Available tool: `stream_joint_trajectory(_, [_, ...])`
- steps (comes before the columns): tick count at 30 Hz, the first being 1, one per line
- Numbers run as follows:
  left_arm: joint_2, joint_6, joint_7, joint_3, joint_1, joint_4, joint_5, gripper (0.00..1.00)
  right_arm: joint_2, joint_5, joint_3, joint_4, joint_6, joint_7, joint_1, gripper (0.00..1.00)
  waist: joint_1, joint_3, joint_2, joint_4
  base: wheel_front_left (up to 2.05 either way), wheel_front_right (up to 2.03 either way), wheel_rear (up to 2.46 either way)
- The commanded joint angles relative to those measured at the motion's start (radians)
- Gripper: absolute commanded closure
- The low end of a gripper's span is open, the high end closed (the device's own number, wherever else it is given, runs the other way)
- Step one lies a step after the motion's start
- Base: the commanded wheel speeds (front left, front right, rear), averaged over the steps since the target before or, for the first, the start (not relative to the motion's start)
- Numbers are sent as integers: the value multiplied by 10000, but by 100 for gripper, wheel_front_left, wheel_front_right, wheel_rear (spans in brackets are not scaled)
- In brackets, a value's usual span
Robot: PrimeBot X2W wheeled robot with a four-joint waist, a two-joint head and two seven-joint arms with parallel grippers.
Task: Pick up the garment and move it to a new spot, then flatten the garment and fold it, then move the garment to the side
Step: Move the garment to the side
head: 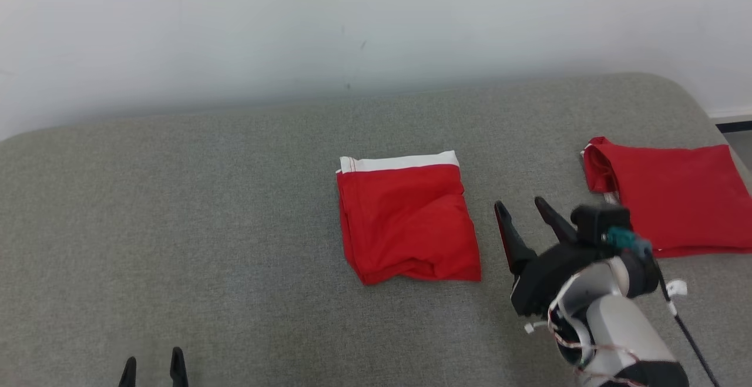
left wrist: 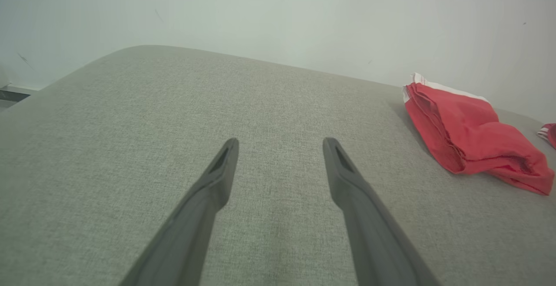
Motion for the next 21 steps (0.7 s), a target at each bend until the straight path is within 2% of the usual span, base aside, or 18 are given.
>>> stream_joint_trajectory(1, [14,9,-30,-58,-163,-22,-40,0,-22,180,-21,166,0,513,-404,0,0,250,0,91,0,0,0])
stream_joint_trajectory(5, [7,9,-30,-290,-384,-4,-57,0,-4,781,-340,899,0,2263,-1699,0,0,611,0,387,0,0,0])
stream_joint_trajectory(11, [-7,9,-30,-507,-646,61,-159,0,2,605,-1068,2337,0,4493,-2980,0,0,1074,0,1022,0,0,0])
stream_joint_trajectory(15, [-14,9,-30,-637,-796,106,-233,0,-2,171,-1541,2918,0,5208,-3482,0,0,1413,0,1404,0,0,0])
stream_joint_trajectory(21, [-28,9,-30,-811,-1036,166,-318,0,1,-360,-2132,3439,0,5504,-3805,0,0,1782,0,1859,0,0,0])
